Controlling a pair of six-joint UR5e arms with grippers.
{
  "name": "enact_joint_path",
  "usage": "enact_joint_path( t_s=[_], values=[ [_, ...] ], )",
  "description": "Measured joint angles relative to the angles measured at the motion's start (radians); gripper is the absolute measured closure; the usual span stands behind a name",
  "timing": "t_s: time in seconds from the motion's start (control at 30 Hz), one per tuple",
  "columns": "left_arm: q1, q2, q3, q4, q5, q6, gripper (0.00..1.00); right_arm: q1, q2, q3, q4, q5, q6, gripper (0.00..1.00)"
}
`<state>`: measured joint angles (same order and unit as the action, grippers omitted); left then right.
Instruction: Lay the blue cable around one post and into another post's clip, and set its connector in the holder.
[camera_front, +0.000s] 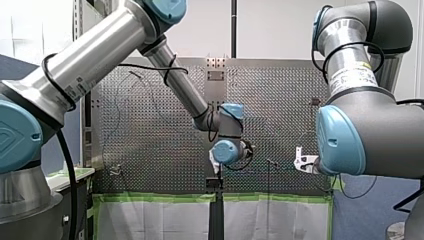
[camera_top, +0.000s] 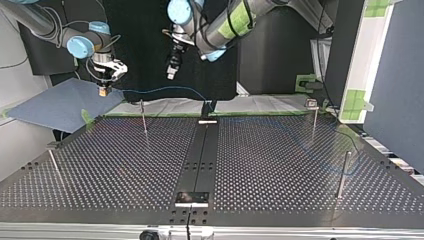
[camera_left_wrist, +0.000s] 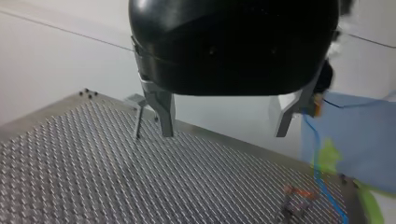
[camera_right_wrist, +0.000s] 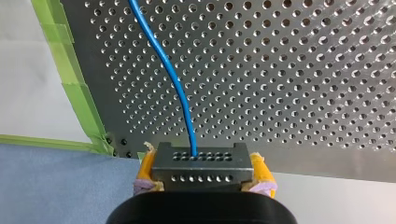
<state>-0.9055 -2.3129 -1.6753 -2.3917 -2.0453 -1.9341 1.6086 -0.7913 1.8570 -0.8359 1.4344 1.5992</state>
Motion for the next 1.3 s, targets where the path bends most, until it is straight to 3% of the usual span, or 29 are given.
enact_joint_path(
  t_s=[0.33, 0.57, 0.77, 0.97, 1.3],
  values=[
    [0.065, -0.075, -0.051, 0.075, 0.061, 0.059, 0.01, 0.003, 0.001, 0.000, 0.001, 0.000, -0.001, 0.97],
    [0.079, -0.143, -0.007, 0.140, 0.031, 0.127, 0.01, 0.004, 0.001, 0.000, 0.001, 0.000, -0.002, 0.97],
    [0.085, -0.200, 0.040, 0.114, 0.012, 0.183, 0.01, 0.004, 0.001, 0.000, 0.003, 0.000, -0.002, 0.97],
    [0.081, -0.256, 0.050, 0.081, 0.009, 0.231, 0.01, 0.004, 0.001, 0.000, 0.004, 0.000, -0.002, 0.97],
    [0.087, -0.345, 0.051, 0.089, 0.009, 0.237, 0.01, 0.003, 0.001, 0.000, 0.003, 0.000, -0.002, 0.97]
  ],
)
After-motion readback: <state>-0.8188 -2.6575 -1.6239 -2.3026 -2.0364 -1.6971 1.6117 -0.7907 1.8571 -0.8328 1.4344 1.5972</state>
